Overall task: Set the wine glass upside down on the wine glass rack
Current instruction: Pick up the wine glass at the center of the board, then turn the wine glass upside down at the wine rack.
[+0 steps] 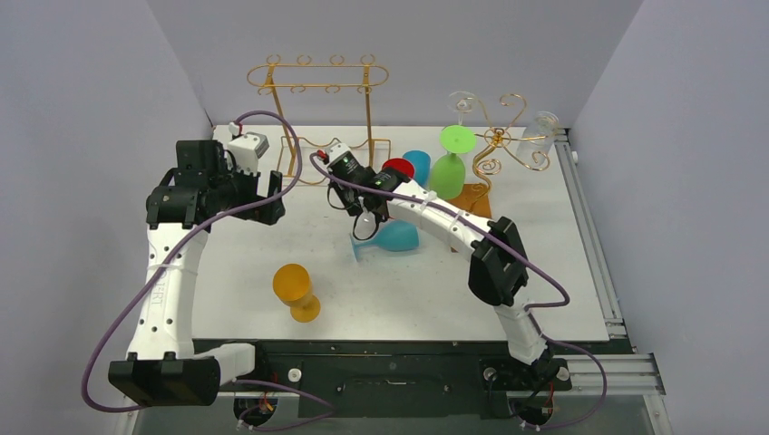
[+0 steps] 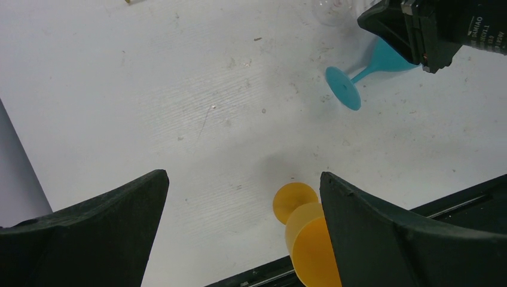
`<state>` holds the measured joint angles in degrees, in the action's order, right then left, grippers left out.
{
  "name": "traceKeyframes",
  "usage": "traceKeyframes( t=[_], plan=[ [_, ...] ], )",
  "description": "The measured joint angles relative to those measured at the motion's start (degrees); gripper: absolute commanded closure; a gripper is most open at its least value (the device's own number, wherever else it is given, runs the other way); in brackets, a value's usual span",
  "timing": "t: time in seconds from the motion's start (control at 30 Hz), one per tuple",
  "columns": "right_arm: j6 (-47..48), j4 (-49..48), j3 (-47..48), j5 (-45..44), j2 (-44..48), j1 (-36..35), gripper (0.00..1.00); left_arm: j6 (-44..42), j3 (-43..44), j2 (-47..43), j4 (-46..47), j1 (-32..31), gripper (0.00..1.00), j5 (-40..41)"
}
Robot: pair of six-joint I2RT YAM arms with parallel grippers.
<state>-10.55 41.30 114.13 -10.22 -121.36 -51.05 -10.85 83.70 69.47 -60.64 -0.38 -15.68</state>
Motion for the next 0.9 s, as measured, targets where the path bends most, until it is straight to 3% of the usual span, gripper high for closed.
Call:
traceKeyframes(
  t=[0.23,0.67,0.9],
  plan=[
    [-2.32,-1.2,-0.13,4.22,2.89,-0.02,1.0,0.15,-2.78,-3.28,0.52,0.0,0.04,-4.46],
    [-16.04,-18.25,-12.5,19.71,35.3,-1.36,1.0,1.44,-4.0,-5.29,1.68,0.0,0.04,-16.72],
    [-18.88,-21.16,-17.33,21.18,38.73,-6.78,1.0,5.16,-4.0,-7.52,5.57,0.0,0.02,-24.3]
  ],
)
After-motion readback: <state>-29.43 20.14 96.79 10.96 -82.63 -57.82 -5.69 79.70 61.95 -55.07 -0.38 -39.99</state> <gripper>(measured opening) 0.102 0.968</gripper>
